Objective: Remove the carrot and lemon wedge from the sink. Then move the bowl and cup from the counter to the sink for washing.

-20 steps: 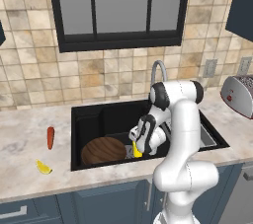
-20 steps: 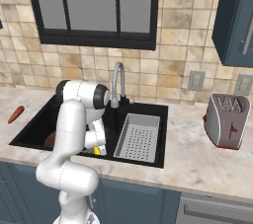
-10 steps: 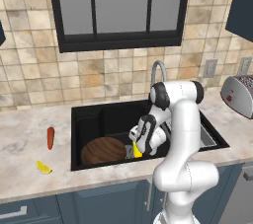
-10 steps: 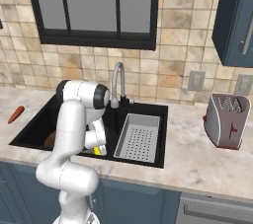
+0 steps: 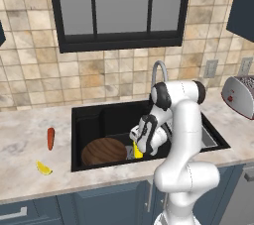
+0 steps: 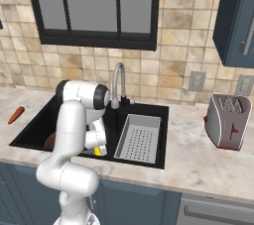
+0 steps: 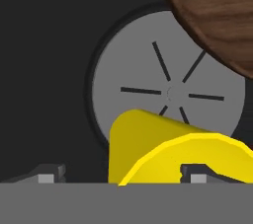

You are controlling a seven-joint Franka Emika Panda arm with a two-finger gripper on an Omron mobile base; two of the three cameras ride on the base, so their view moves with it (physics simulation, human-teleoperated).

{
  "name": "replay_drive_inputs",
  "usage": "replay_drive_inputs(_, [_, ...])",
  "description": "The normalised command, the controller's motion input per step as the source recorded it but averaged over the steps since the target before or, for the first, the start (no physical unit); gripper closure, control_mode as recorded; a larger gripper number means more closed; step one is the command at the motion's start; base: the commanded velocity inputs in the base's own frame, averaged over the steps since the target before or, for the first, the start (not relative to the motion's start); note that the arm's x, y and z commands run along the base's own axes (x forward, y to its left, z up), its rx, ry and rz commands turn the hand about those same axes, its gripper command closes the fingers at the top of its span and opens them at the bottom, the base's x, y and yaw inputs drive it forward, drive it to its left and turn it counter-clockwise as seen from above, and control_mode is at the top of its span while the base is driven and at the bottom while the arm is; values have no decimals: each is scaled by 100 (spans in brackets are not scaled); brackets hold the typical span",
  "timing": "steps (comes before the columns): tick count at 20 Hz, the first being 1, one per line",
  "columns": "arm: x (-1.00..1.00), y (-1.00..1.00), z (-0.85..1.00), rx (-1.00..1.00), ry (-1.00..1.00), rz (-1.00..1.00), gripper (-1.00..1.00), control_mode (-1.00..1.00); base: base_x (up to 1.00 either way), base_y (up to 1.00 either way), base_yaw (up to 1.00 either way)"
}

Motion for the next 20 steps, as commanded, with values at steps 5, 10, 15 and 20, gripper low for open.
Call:
replay_drive_inputs(5, [0, 1, 3, 0, 0, 0, -100, -100, 0, 0, 0])
replay_drive_inputs(10, [-5, 1, 15, 0, 0, 0, -100, -100, 0, 0, 0])
replay_drive_inputs(15, [-4, 5, 22, 0, 0, 0, -100, -100, 0, 0, 0])
replay_drive_inputs(20, [-3, 3, 28, 0, 0, 0, -100, -100, 0, 0, 0])
